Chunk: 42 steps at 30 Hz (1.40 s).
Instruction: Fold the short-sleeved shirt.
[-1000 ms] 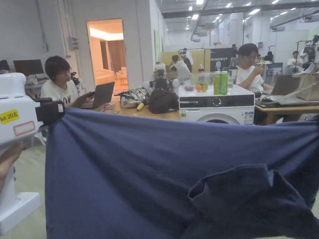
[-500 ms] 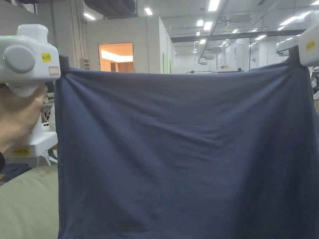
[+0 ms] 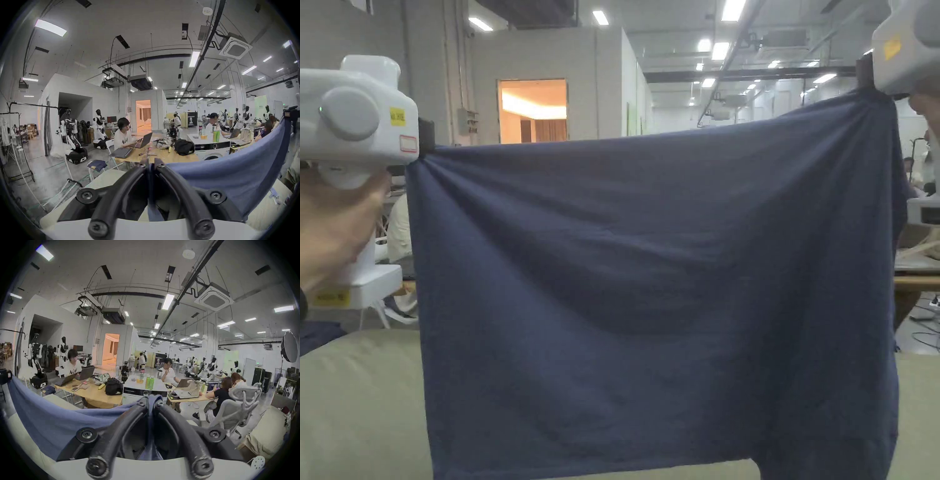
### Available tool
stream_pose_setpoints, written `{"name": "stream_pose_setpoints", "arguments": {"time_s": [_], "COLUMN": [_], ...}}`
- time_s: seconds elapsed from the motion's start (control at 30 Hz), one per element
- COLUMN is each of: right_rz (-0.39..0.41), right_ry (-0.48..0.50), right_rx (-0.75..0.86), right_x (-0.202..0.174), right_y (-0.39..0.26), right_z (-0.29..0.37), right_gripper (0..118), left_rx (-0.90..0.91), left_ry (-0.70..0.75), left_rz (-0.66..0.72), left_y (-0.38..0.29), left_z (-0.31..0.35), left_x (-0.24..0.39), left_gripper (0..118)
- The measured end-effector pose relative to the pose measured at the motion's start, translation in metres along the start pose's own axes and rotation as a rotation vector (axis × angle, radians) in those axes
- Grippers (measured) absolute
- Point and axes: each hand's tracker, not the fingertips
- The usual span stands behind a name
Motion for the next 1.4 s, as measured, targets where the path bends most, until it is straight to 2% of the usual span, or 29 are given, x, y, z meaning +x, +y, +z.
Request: {"name": "stream_pose_setpoints", "arguments": {"time_s": [0.13, 0.2, 0.3, 0.33, 0.43, 0.47, 0.53, 0.57, 0.6, 0.63, 0.7, 0.77, 0.8, 0.9, 0.97, 1.03, 1.07, 1.1, 1.13, 1.17, 1.2, 1.23, 1.4], "right_rz": [0.038, 0.005, -0.024, -0.007, -0.018, -0.032, -0.009, -0.012, 0.02, -0.001, 0.004, -0.042, -0.042, -0.016, -0.031, -0.048, -0.058, -0.065, -0.069, -0.073, -0.075, -0.076, -0.051], "right_ry": [0.017, 0.086, 0.125, 0.135, 0.205, 0.215, 0.273, 0.284, 0.315, 0.317, 0.355, 0.349, 0.367, 0.342, 0.308, 0.308, 0.283, 0.291, 0.294, 0.292, 0.276, 0.259, 0.268], "right_rx": [-0.012, -0.071, -0.115, -0.138, -0.16, -0.16, -0.243, -0.269, -0.334, -0.345, -0.466, -0.535, -0.608, -0.7, -0.708, -0.746, -0.741, -0.741, -0.738, -0.737, -0.712, -0.667, -0.455], "right_x": [-0.009, -0.008, -0.007, -0.004, 0.01, 0.017, 0.027, 0.03, 0.034, 0.036, 0.041, 0.045, 0.045, 0.04, 0.04, 0.044, 0.044, 0.044, 0.044, 0.046, 0.045, 0.045, 0.035], "right_y": [-0.044, -0.072, -0.121, -0.136, -0.184, -0.203, -0.243, -0.266, -0.291, -0.315, -0.365, -0.41, -0.43, -0.48, -0.501, -0.512, -0.516, -0.516, -0.517, -0.514, -0.513, -0.509, -0.465], "right_z": [0.007, 0.012, 0.041, 0.052, 0.104, 0.126, 0.171, 0.193, 0.216, 0.238, 0.277, 0.307, 0.318, 0.342, 0.354, 0.355, 0.357, 0.358, 0.359, 0.357, 0.36, 0.363, 0.373], "right_gripper": [1, 1, 1, 1, 1, 1, 1, 1, 1, 1, 1, 1, 1, 1, 1, 2, 6, 27, 52, 70, 75, 75, 75], "left_rx": [-0.059, -0.094, -0.13, -0.141, -0.171, -0.187, -0.219, -0.262, -0.288, -0.306, -0.362, -0.499, -0.465, -0.586, -0.647, -0.636, -0.639, -0.645, -0.652, -0.651, -0.644, -0.632, -0.409], "left_ry": [-0.038, -0.068, -0.103, -0.145, -0.214, -0.291, -0.266, -0.308, -0.337, -0.327, -0.354, -0.325, -0.313, -0.26, -0.271, -0.245, -0.249, -0.256, -0.26, -0.262, -0.257, -0.247, -0.225], "left_rz": [0.051, 0.083, 0.061, 0.064, 0.088, 0.106, 0.107, 0.098, 0.09, 0.092, 0.142, 0.174, 0.207, 0.255, 0.324, 0.326, 0.332, 0.343, 0.358, 0.361, 0.359, 0.349, 0.118], "left_y": [-0.037, -0.064, -0.106, -0.12, -0.16, -0.175, -0.206, -0.222, -0.243, -0.257, -0.294, -0.329, -0.341, -0.388, -0.413, -0.424, -0.435, -0.437, -0.438, -0.438, -0.438, -0.433, -0.378], "left_z": [-0.002, 0.006, 0.034, 0.046, 0.097, 0.118, 0.161, 0.182, 0.206, 0.224, 0.261, 0.284, 0.289, 0.302, 0.316, 0.322, 0.32, 0.319, 0.316, 0.315, 0.318, 0.318, 0.335], "left_x": [0.001, 0.001, 0.001, 0.0, -0.012, -0.017, -0.025, -0.028, -0.031, -0.032, -0.039, -0.046, -0.05, -0.064, -0.072, -0.076, -0.086, -0.088, -0.09, -0.092, -0.089, -0.088, -0.057], "left_gripper": [0, 0, 0, 0, 0, 0, 0, 0, 0, 0, 0, 0, 0, 0, 0, 0, 0, 8, 27, 60, 95, 98, 98]}}
